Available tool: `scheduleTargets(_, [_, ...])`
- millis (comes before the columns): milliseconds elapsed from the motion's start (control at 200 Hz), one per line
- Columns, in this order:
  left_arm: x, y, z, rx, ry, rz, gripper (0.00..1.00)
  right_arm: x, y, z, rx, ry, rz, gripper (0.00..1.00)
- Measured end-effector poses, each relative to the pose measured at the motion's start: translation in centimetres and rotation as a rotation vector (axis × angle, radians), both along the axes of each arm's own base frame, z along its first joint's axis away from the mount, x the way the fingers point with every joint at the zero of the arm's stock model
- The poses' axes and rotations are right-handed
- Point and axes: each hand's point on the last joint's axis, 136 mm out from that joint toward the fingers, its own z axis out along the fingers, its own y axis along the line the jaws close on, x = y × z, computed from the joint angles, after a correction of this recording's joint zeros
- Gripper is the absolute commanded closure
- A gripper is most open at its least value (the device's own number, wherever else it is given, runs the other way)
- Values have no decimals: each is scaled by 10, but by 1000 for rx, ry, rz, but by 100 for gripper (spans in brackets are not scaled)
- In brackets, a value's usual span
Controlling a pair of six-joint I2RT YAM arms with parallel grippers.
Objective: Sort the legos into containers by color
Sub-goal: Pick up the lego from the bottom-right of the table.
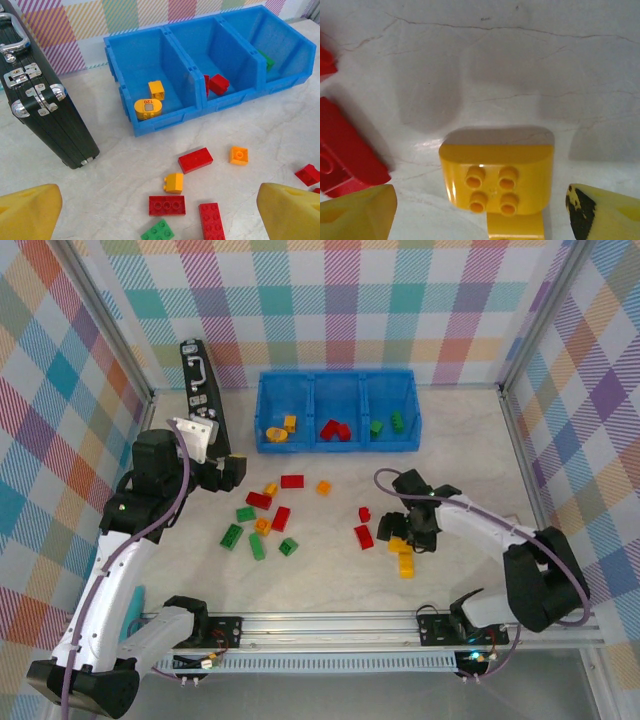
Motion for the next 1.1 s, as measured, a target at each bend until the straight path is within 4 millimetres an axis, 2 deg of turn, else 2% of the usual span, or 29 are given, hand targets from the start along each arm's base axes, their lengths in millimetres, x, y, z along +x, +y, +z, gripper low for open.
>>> scheduleTargets(210, [0, 0, 0, 0, 0, 0, 0, -8, -6, -18, -32, 47, -17, 15])
scheduleTargets(270, [0, 0, 0, 0, 0, 0, 0, -9, -9, -23, -53, 60, -18, 19])
scheduleTargets(405, [0, -1, 0, -4, 1, -8, 0, -9, -12, -24, -72, 63, -22, 25])
scheduleTargets(655, [-1, -2, 0, -5, 2, -9, 0, -8, -13, -22, -99, 88, -19, 45])
scheduleTargets(820, [-1, -2, 1, -5, -1, -9, 0, -6, -10, -18, -101, 96, 1, 51])
scheduleTargets(930, [-3, -1, 3, -7, -10, -9, 0, 11, -2, 1, -92, 57, 33, 51])
scheduleTargets(1100, [-5, -1, 7, -9, -23, -9, 0, 61, 24, 61, -27, -105, 91, 50])
